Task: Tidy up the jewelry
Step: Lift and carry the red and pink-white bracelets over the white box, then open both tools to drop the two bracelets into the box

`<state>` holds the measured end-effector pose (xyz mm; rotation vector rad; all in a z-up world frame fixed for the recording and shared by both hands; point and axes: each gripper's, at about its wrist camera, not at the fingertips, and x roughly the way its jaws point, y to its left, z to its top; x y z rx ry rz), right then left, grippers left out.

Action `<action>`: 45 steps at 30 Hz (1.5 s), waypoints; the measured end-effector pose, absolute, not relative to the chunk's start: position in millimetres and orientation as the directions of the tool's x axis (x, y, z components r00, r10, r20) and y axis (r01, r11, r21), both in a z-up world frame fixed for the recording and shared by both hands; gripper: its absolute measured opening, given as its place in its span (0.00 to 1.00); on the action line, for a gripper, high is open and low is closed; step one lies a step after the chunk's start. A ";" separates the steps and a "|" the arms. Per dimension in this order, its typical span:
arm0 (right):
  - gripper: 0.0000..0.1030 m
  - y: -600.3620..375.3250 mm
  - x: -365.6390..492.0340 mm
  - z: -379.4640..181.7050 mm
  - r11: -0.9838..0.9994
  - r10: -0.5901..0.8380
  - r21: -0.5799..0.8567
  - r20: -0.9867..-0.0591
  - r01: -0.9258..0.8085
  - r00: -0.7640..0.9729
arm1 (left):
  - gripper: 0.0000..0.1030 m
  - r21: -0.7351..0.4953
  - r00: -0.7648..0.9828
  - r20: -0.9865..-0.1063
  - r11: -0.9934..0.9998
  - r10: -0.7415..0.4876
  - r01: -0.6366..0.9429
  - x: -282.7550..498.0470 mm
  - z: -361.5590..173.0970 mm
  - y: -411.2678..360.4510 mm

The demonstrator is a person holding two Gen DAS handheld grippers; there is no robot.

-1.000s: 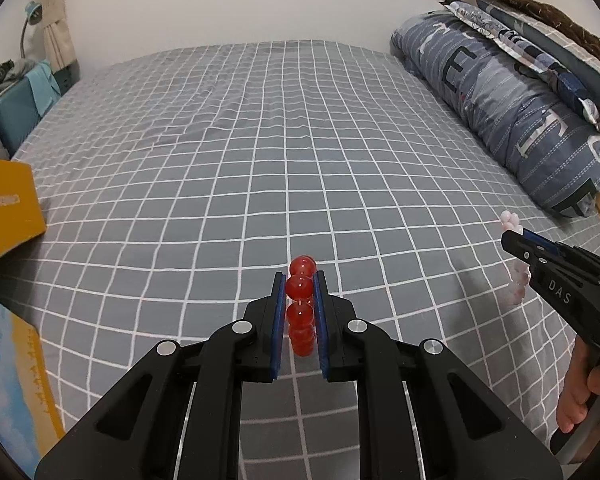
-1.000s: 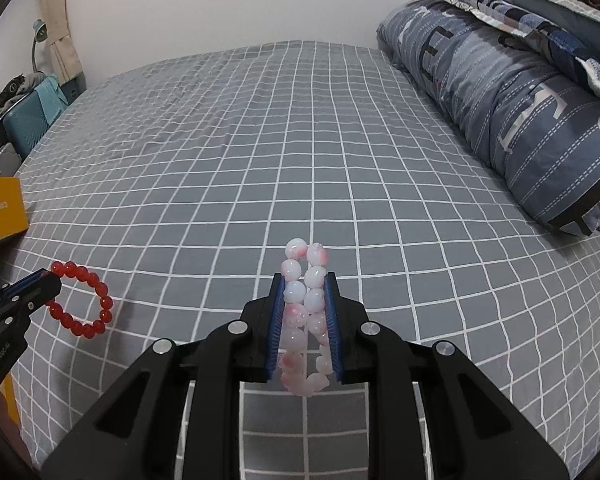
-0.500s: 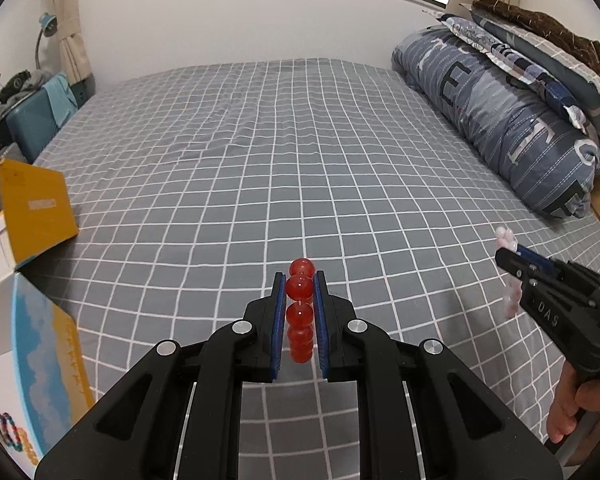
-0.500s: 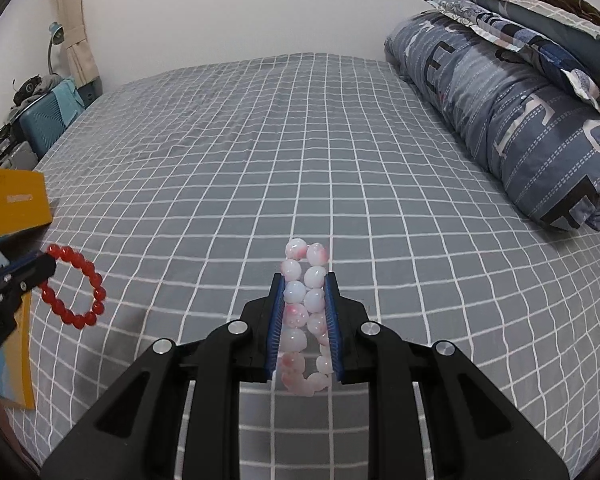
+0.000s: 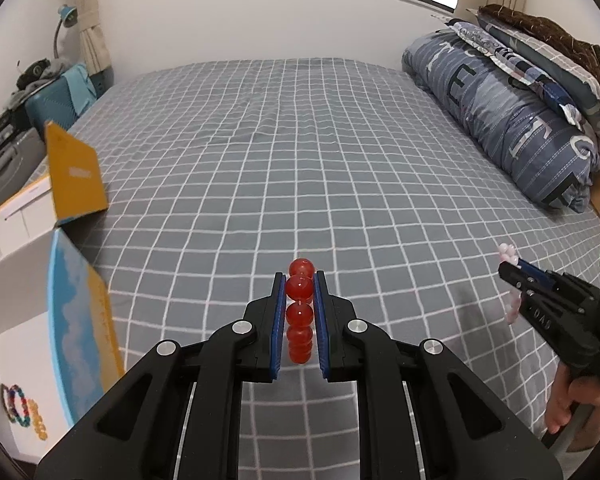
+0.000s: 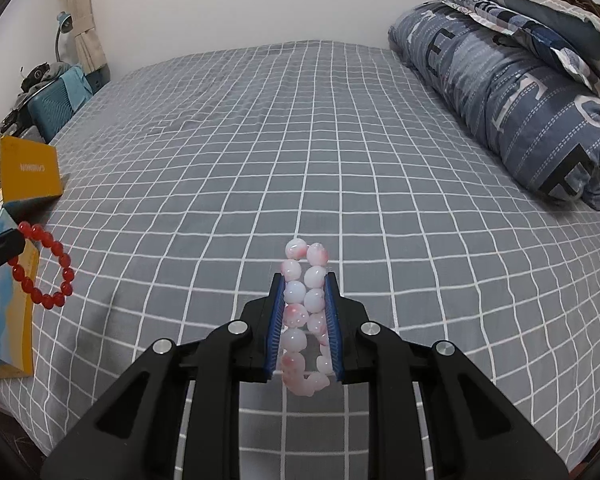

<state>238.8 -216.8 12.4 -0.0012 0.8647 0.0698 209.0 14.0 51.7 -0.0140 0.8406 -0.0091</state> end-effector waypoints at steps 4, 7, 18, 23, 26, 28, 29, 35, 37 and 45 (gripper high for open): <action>0.18 -209.0 230.3 12.9 0.997 0.072 0.031 -0.759 -0.074 0.648 | 0.13 -0.019 0.663 -0.749 1.000 -0.006 -0.012 197.2 48.2 26.4; 0.18 -201.0 224.3 14.1 0.996 0.080 0.034 -0.756 -0.084 0.650 | 0.13 -0.021 0.662 -0.749 1.000 -0.001 -0.022 189.1 47.3 35.3; 0.18 -150.4 205.1 22.9 0.989 0.128 0.048 -0.748 -0.140 0.652 | 0.13 -0.038 0.673 -0.739 0.996 0.023 -0.075 159.3 57.9 79.8; 0.18 -102.9 196.4 42.0 0.977 0.184 0.064 -0.730 -0.202 0.658 | 0.13 -0.055 0.689 -0.724 0.993 0.031 -0.102 137.9 77.0 113.4; 0.18 -67.9 189.9 56.1 0.967 0.217 0.065 -0.716 -0.247 0.664 | 0.13 -0.093 0.691 -0.723 0.989 0.010 -0.112 123.8 91.4 142.3; 0.18 -43.3 184.6 66.2 0.959 0.243 0.070 -0.705 -0.276 0.666 | 0.13 -0.092 0.703 -0.710 0.986 0.031 -0.137 112.6 104.0 162.0; 0.18 -31.1 182.0 71.3 0.954 0.257 0.073 -0.699 -0.291 0.667 | 0.13 -0.093 0.708 -0.705 0.985 0.039 -0.147 108.4 110.1 170.3; 0.18 50.0 163.8 94.9 0.917 0.337 0.075 -0.675 -0.393 0.656 | 0.13 -0.067 0.725 -0.677 0.970 0.127 -0.233 75.9 137.8 225.5; 0.18 75.3 157.5 99.7 0.901 0.363 0.077 -0.672 -0.427 0.646 | 0.13 -0.060 0.722 -0.674 0.962 0.158 -0.267 65.4 141.6 243.9; 0.18 165.4 134.8 99.5 0.832 0.449 0.087 -0.688 -0.548 0.571 | 0.13 -0.058 0.668 -0.709 0.926 0.226 -0.374 40.7 124.3 309.8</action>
